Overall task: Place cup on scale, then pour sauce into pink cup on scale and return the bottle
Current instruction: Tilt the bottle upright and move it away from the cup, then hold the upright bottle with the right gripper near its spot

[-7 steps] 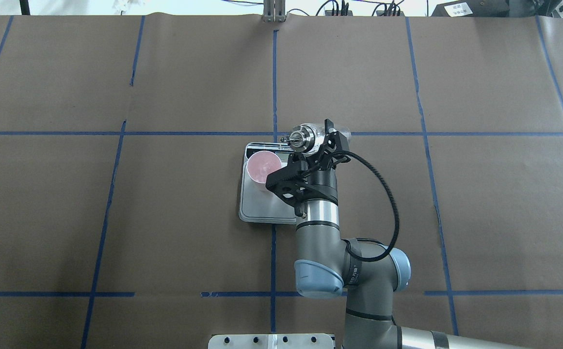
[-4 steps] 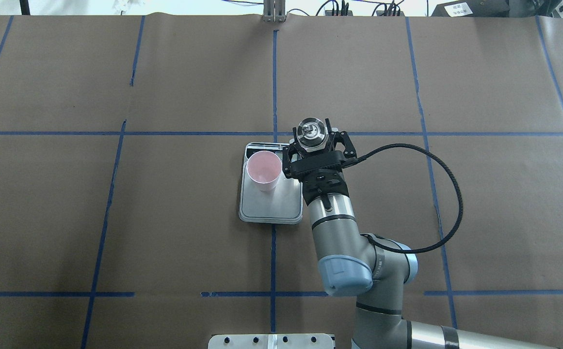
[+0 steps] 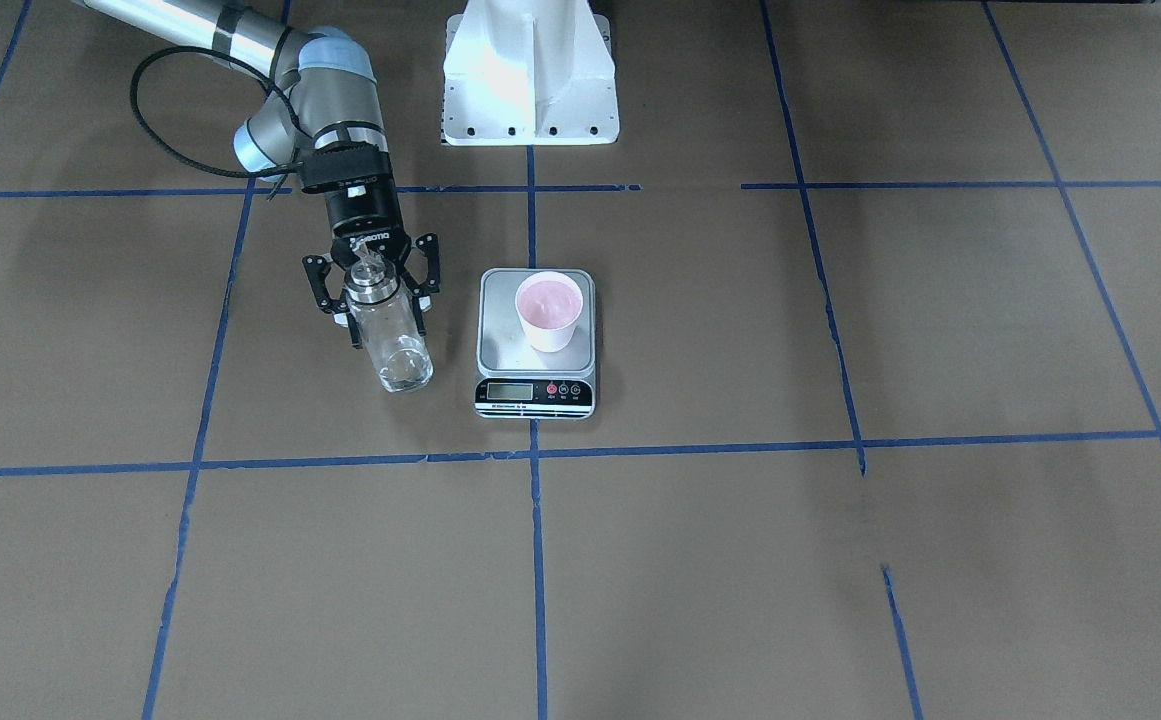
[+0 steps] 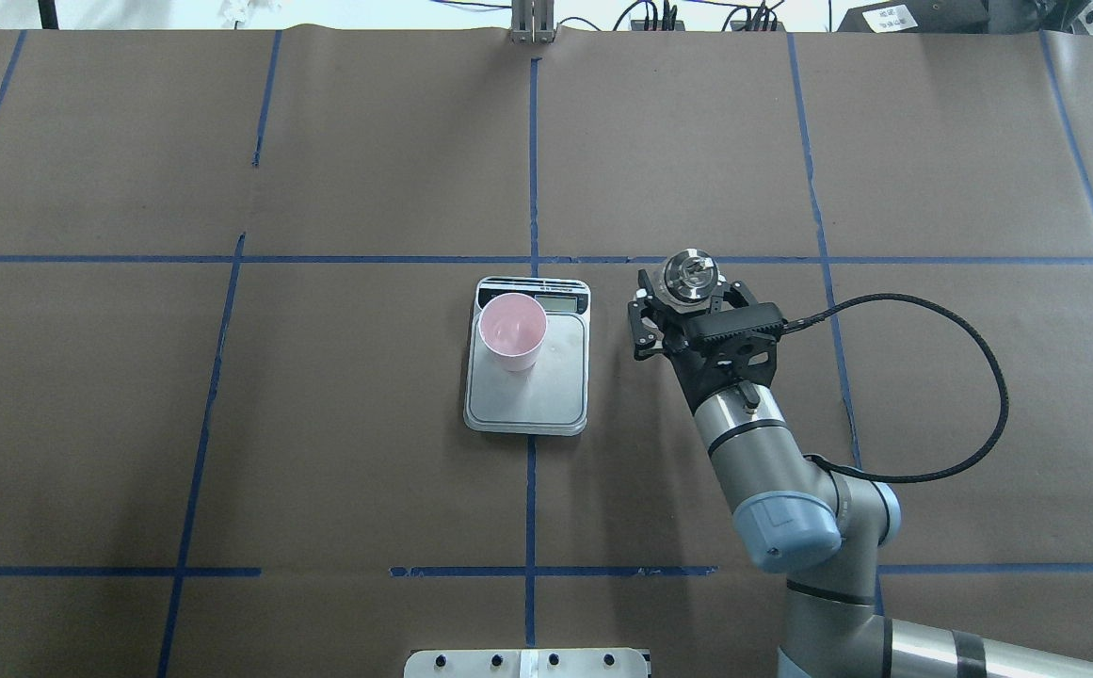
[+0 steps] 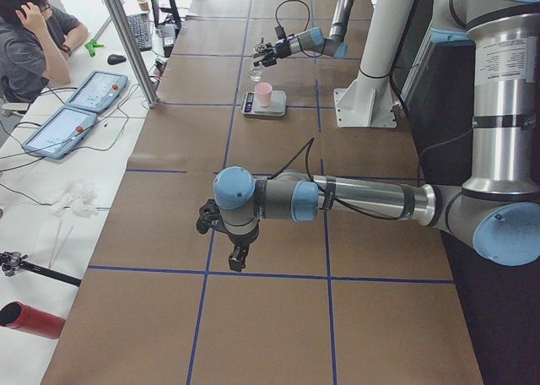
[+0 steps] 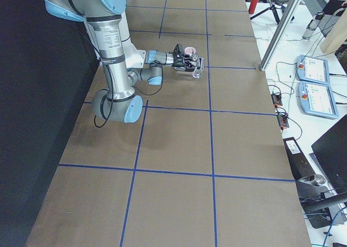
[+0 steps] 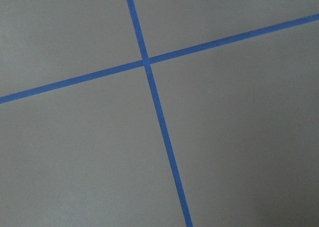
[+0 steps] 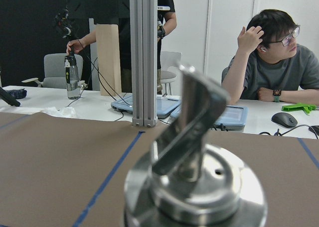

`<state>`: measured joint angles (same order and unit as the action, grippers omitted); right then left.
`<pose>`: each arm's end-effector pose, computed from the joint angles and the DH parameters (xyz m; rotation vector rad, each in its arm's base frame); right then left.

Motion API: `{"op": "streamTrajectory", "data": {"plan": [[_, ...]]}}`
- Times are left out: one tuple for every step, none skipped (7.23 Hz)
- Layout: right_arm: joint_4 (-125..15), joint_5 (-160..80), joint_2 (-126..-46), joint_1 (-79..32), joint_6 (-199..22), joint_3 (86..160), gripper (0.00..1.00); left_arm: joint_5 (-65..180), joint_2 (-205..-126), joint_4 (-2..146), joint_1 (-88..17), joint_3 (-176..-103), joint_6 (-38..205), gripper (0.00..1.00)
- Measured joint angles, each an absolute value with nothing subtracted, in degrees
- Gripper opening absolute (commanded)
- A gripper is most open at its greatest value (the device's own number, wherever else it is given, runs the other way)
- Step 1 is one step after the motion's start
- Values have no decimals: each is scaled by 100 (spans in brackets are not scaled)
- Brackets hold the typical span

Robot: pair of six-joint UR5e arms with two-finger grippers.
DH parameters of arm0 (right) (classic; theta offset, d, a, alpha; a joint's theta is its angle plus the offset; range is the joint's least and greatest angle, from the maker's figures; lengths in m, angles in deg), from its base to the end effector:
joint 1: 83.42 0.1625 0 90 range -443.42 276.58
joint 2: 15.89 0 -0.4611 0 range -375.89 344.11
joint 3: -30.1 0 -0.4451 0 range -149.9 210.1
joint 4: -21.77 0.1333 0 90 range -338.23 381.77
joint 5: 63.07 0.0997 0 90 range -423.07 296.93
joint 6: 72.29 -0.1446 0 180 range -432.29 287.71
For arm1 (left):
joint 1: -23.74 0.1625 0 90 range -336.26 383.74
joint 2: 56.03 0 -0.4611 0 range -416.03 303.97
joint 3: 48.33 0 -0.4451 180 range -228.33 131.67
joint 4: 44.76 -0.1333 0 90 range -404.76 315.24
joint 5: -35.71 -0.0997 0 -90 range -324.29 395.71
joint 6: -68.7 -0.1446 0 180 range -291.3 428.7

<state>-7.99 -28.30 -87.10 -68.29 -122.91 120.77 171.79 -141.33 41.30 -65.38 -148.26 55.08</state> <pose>-0.5782 -0.4175 0.3674 1.2704 -0.7533 0.3251 -0.0213 -0.5078 0.6795 0.1107 0.7991 0.2483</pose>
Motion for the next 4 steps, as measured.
{"op": "streamTrajectory", "data": {"plan": [[-795, -2690, -8995, -6747, -12316, 12145, 0, 17179, -14131, 4134, -6538, -14826, 5508, 100], [-796, -2430, -9299, -6621, -12338, 12300, 0, 17181, -14129, 4136, -6538, -14826, 5508, 100], [-806, -2130, -9564, -6469, -12353, 12477, 0, 17181, -14128, 4137, -6538, -14826, 5508, 100], [-890, -1838, -9731, -6308, -12376, 12628, 0, 17184, -14128, 4137, -6538, -14826, 5508, 100]]}}
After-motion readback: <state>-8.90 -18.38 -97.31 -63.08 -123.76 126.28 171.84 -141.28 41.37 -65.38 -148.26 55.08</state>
